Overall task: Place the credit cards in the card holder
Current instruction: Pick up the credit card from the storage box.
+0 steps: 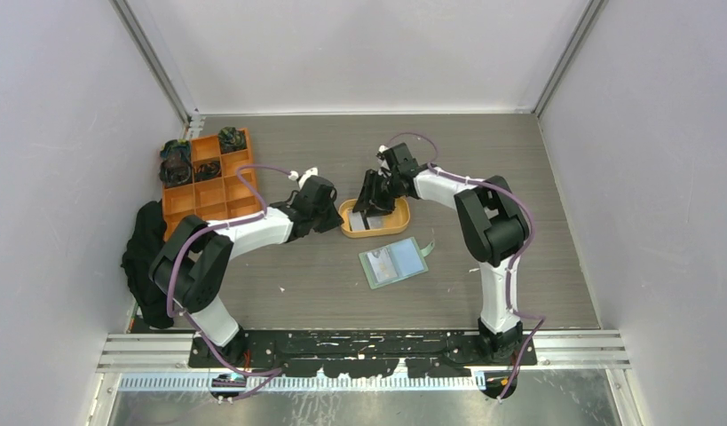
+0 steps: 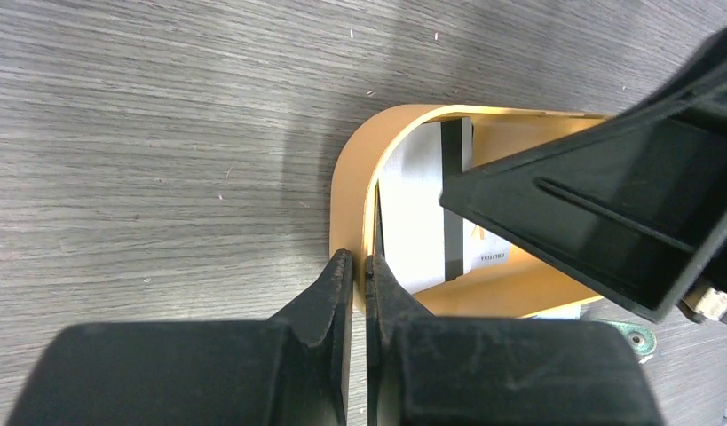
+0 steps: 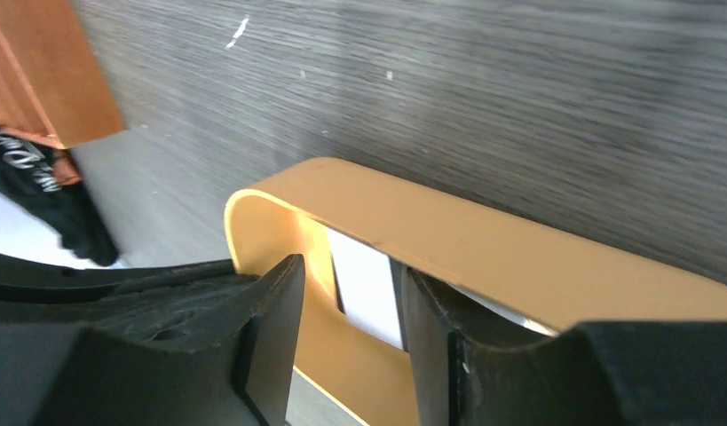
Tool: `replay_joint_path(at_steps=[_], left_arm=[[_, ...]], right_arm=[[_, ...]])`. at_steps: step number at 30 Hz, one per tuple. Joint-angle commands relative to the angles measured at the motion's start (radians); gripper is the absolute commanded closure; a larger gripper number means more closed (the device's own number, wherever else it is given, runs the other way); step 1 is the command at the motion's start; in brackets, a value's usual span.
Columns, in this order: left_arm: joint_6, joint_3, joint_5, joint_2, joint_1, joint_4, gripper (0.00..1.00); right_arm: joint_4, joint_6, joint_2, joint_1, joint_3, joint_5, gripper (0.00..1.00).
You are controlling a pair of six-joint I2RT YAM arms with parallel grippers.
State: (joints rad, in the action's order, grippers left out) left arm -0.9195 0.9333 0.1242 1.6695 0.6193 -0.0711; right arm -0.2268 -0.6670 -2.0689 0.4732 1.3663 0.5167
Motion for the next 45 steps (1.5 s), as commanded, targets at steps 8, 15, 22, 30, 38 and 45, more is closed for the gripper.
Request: replay_joint_path(at_steps=[8,15,22,30,38,45], left_arm=[[-0.039,0.050,0.020,-0.008,0.010,0.013,1.00],[-0.045,0.054,-0.025,0.011,0.018,0.031,1.00],[-0.048,0.051,-0.032,0.019,0.023,0.036,1.00],[-0.041,0.054,-0.001,0.015,0.022,0.016,1.00],[-0.030,0.071,0.028,0.020,0.017,-0.007,1.00],[-0.029,0.088,0.032,0.028,0.017,-0.018,1.00]], right_arm=[[-0.206,0.246,0.038,0.054,0.098,-0.301,0.37],[-0.123,0.132,-0.058,0.047,0.101,-0.076,0.41],[0.000,0.022,-0.071,0.022,0.066,0.090,0.47],[0.103,-0.050,-0.016,-0.033,0.008,0.182,0.53],[0.111,-0.039,0.031,-0.044,-0.019,0.211,0.59],[0.109,-0.042,0.028,-0.044,-0.017,0.236,0.68]])
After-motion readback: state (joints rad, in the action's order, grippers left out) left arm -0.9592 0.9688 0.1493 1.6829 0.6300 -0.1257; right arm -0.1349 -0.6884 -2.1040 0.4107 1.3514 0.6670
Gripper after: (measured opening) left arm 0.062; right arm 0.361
